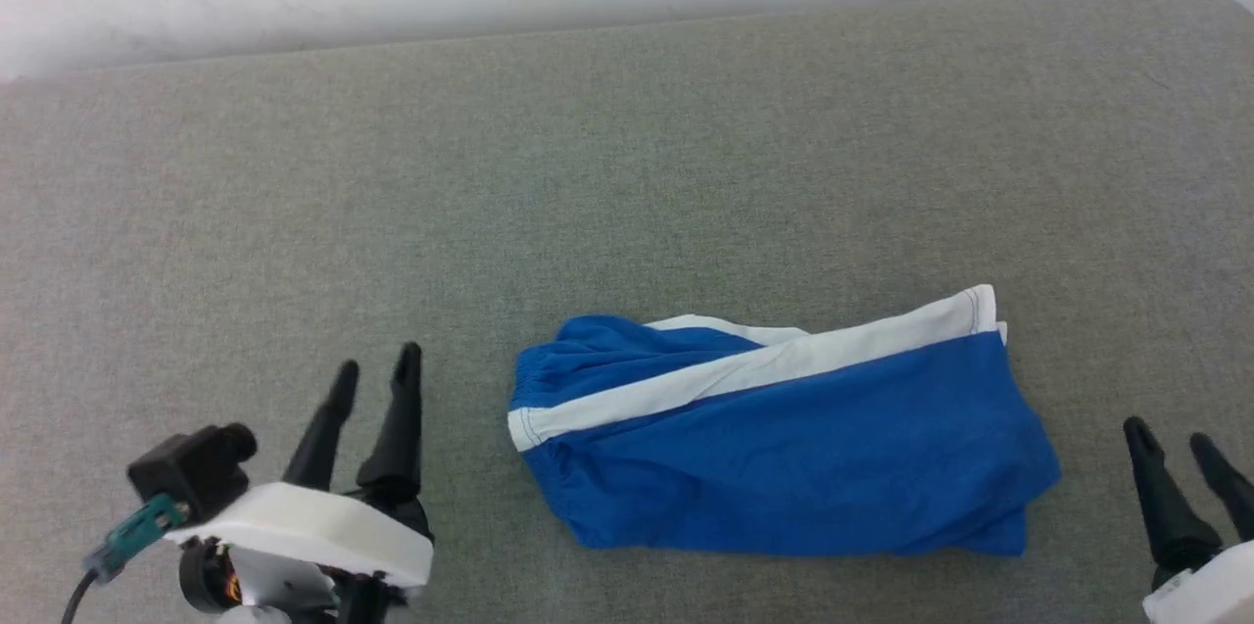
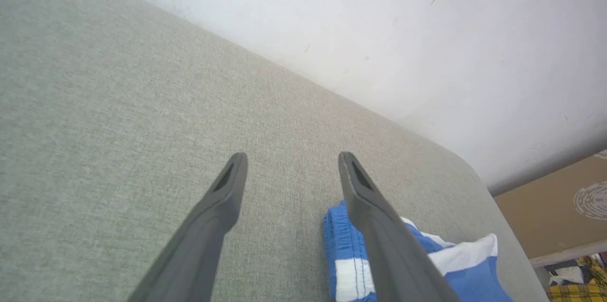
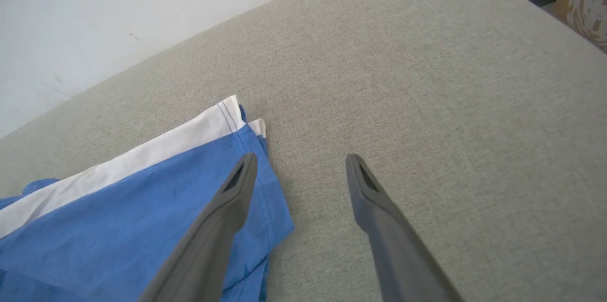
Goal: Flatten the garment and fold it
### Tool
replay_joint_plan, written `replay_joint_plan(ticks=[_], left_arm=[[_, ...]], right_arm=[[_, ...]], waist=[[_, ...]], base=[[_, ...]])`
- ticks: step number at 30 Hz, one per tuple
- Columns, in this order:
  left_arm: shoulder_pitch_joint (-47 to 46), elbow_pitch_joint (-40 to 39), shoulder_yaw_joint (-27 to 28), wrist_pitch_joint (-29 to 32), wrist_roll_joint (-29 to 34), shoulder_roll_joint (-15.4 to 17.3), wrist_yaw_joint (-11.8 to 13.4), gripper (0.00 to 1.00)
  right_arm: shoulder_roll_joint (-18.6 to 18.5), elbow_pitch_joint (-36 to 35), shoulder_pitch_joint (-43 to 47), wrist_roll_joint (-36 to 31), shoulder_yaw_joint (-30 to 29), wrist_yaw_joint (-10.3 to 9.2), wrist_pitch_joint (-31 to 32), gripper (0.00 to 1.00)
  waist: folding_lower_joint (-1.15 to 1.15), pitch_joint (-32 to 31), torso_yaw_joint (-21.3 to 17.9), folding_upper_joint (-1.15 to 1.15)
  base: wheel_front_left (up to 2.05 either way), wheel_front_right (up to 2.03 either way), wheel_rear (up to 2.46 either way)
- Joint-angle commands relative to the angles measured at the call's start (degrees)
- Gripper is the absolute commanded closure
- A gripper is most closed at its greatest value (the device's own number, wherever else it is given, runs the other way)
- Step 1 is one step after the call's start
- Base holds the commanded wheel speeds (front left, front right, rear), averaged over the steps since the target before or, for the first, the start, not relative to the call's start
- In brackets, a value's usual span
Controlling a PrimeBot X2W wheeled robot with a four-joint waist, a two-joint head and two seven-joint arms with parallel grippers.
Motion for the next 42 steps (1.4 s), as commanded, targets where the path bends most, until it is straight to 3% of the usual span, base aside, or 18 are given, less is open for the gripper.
replay_joint_plan(ticks=[1,10,16,22,23,24,26,34,42], left_arm=[[0.4,-0.9,0.7,-2.8,1.5,-0.2,0.3,0.0],[-2.3,2.5,-1.0,-10.7,13.7,1.2,2.0,0.0],[-3.4,4.9,-2.0,-11.2,14.2,0.2,1.3,0.0],[-3.9,6.0,-2.3,-11.4,13.6,-0.6,0.8,0.0],[-3.9,6.2,-2.3,-11.5,13.5,-0.7,0.6,0.0],[-4.0,6.4,-2.3,-11.5,13.4,-0.7,0.5,0.0],[-4.1,6.6,-2.3,-11.5,13.1,-0.9,0.3,0.0],[-3.3,7.2,-1.9,-11.6,12.2,-0.8,0.2,0.0],[-2.0,7.1,-2.2,-11.2,12.8,-0.1,1.0,0.0]], right_arm=[[0.0,-0.3,-1.3,-1.4,-0.4,-0.04,0.1,0.0],[0.0,6.6,-6.2,-7.1,5.2,-0.04,3.5,0.0],[0.0,12.1,-7.9,-9.8,6.3,-0.04,6.0,0.0],[0.0,15.0,-7.9,-8.3,7.5,-0.04,8.3,0.0],[0.0,15.7,-7.9,-7.5,7.9,-0.04,8.9,0.21],[0.0,16.4,-8.0,-6.8,8.2,-0.04,9.3,0.67],[0.0,17.8,-8.2,-5.6,8.8,-0.04,9.6,1.0],[0.0,19.4,-10.0,-6.3,7.7,-0.04,5.6,1.0],[0.0,17.0,-12.3,-14.0,-0.9,-0.04,4.6,1.0]], waist=[[0.0,0.6,0.5,0.0],[0.0,2.3,2.4,0.0],[0.0,3.4,4.4,0.0],[0.0,3.7,5.7,0.0],[0.0,3.7,5.9,0.0],[0.0,3.6,6.0,0.0],[0.0,3.4,6.3,0.0],[0.0,1.2,6.0,0.0],[0.0,-0.5,4.9,0.0]], base=[[0.0,0.0,0.0],[0.0,0.0,0.0],[0.0,0.0,0.0],[0.0,0.0,0.0],[0.0,0.0,0.0],[0.0,0.0,0.0],[0.0,0.0,0.0],[0.0,0.0,0.0],[0.0,0.0,0.0]])
